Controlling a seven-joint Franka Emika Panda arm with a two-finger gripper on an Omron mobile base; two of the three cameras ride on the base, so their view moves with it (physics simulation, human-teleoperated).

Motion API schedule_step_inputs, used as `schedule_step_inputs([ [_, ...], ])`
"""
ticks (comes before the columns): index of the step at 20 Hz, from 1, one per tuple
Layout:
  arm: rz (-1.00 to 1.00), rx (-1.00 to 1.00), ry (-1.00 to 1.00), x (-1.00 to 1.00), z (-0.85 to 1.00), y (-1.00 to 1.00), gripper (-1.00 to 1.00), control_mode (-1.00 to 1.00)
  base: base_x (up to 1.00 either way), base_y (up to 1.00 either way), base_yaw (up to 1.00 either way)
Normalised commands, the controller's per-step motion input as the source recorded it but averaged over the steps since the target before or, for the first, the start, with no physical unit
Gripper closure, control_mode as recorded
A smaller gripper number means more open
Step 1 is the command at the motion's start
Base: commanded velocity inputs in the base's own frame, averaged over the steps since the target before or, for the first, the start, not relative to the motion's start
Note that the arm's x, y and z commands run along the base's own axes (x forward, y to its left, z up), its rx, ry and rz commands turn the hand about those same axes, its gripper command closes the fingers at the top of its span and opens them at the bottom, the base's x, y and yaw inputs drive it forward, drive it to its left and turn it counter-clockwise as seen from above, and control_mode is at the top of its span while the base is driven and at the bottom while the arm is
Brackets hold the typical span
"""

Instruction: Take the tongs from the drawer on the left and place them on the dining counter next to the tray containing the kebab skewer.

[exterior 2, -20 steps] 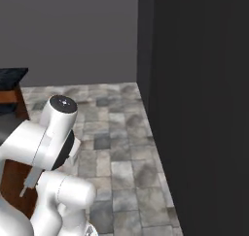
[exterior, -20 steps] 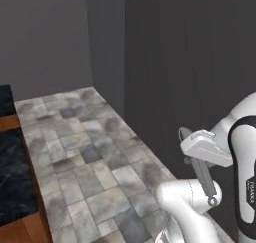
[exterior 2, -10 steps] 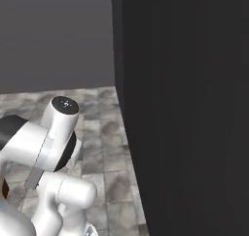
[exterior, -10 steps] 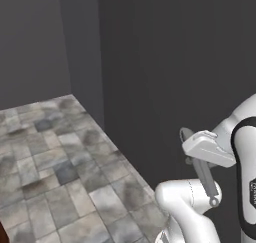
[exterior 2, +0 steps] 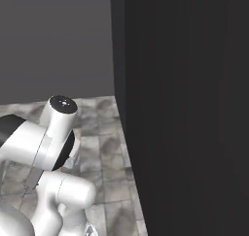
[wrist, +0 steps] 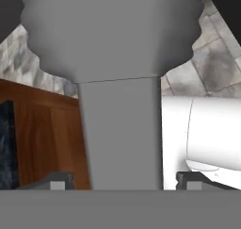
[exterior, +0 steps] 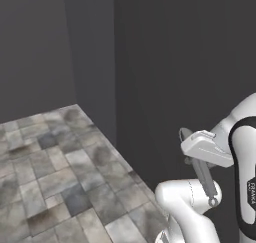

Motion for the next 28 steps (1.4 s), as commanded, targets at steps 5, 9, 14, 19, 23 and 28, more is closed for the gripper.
schedule_step_inputs([
  [5, 0.0, 0.0, 0.0, 0.0, 0.0, 0.0, 1.0, 1.0, 1.0, 0.5, 0.04],
  [9, 0.0, 0.0, 0.0, 0.0, 0.0, 0.0, 1.0, 1.0, 1.0, 0.39, 0.17],
  [14, 0.0, 0.0, 0.0, 0.0, 0.0, 0.0, 1.0, 1.0, 1.0, 0.29, 0.25],
  [19, 0.0, 0.0, 0.0, 0.0, 0.0, 0.0, 1.0, 1.0, 1.0, 0.11, 0.37],
  [23, 0.0, 0.0, 0.0, 0.0, 0.0, 0.0, 1.0, 1.0, 1.0, 0.0, 0.43],
  [28, 0.0, 0.0, 0.0, 0.0, 0.0, 0.0, 1.0, 1.0, 1.0, 0.0, 0.48],
])
